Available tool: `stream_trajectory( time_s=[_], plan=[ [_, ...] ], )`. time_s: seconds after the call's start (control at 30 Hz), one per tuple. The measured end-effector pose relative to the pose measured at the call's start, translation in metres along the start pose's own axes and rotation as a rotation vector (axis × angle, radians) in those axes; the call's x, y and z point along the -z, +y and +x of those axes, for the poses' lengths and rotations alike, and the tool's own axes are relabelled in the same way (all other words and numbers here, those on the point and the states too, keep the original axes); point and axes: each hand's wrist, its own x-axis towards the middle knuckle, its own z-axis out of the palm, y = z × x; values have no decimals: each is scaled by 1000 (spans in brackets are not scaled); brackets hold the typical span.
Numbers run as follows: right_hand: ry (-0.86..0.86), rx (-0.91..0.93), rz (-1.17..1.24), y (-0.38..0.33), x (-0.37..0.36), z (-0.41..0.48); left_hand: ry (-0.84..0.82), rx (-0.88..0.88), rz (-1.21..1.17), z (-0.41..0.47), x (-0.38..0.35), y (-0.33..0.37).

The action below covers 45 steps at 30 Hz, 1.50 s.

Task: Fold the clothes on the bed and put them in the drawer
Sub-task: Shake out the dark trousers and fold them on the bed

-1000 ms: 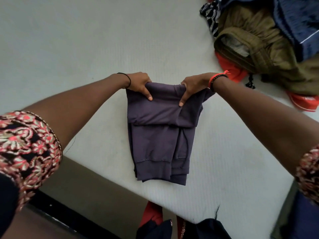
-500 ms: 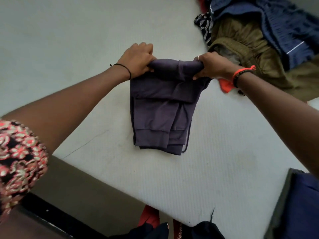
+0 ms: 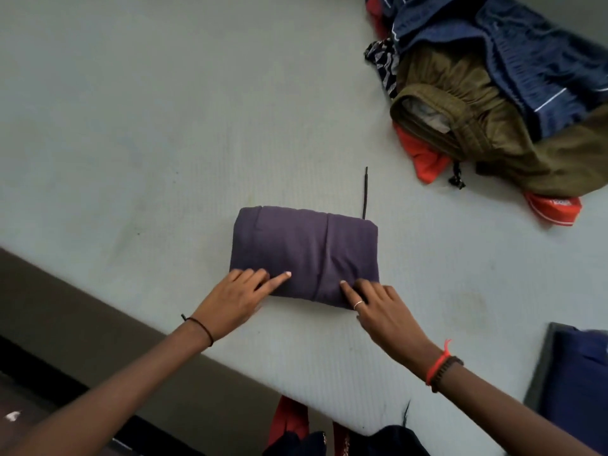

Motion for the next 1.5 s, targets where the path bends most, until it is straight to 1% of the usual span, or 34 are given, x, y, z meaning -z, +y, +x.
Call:
stream_trajectory(
  time_s=[0.07,0.13,0.2,0.23,0.27,0.33,0.37,0.43,0.47,0.5,0.53,0.57,0.63,0.67,0.7,0.73,0.77,0.8,0.83,0.87,0.9,0.93,1.0,1.03,1.07,1.13,1.2,1.3,1.4,1.5],
  plan=[
    [21,-24,110,0,3,6,-2,4,-67,-1,-4,0],
    [118,-55,242,8,17,23,74,32,-160,11,5,-7],
    [189,-143,358,22,35,47,155,90,-268,31,17,-20],
    [198,-180,403,32,41,62,164,134,-317,43,24,-27],
    [166,-202,434,41,47,78,141,184,-365,56,28,-37],
    [-2,-188,491,56,56,114,-1,281,-467,80,33,-54],
    [-115,-179,548,61,58,131,-101,319,-502,92,33,-62],
    [-365,-207,705,64,59,162,-297,379,-495,109,31,-72],
    [-468,-219,727,64,57,174,-353,416,-481,112,28,-74],
    [-538,-215,695,64,54,183,-360,466,-470,112,26,-72],
    [-587,-209,651,64,51,191,-306,527,-459,110,24,-67],
    [-627,-212,624,63,49,196,-198,595,-430,104,22,-58],
    [-705,-224,593,60,48,199,101,779,-365,87,21,-25],
    [-723,-222,582,58,48,197,248,929,-380,77,19,-4],
    [-735,-228,585,56,47,196,364,1129,-457,66,15,17],
    [-739,-247,611,56,46,193,452,1367,-603,58,8,37],
    [-742,-274,647,56,44,189,529,1594,-821,52,1,55],
    [-745,-301,685,55,43,186,622,1760,-1101,48,-6,69],
    [-743,-327,724,56,43,181,710,1839,-1405,48,-11,82],
    [-737,-349,762,57,42,178,761,1841,-1679,51,-14,91],
    [-726,-367,804,57,42,173,786,1805,-1877,55,-16,98],
    [-715,-377,849,57,43,170,813,1773,-1975,58,-18,102],
    [-675,-401,927,57,44,162,879,1725,-2032,62,-20,101],
    [-657,-413,951,56,44,158,883,1702,-2053,63,-20,99],
    [-647,-428,974,57,42,152,849,1674,-2078,64,-22,96],
    [-647,-465,1026,56,36,140,719,1611,-2158,62,-21,91],
    [-618,-524,1116,59,29,119,583,1593,-2145,66,-16,90],
    [-523,-636,1310,57,21,85,476,1590,-1993,74,-13,88],
    [-379,-751,1518,55,15,39,346,1534,-1908,90,-6,100],
    [-219,-888,1692,48,10,-10,216,1455,-1907,108,1,120]
  ],
)
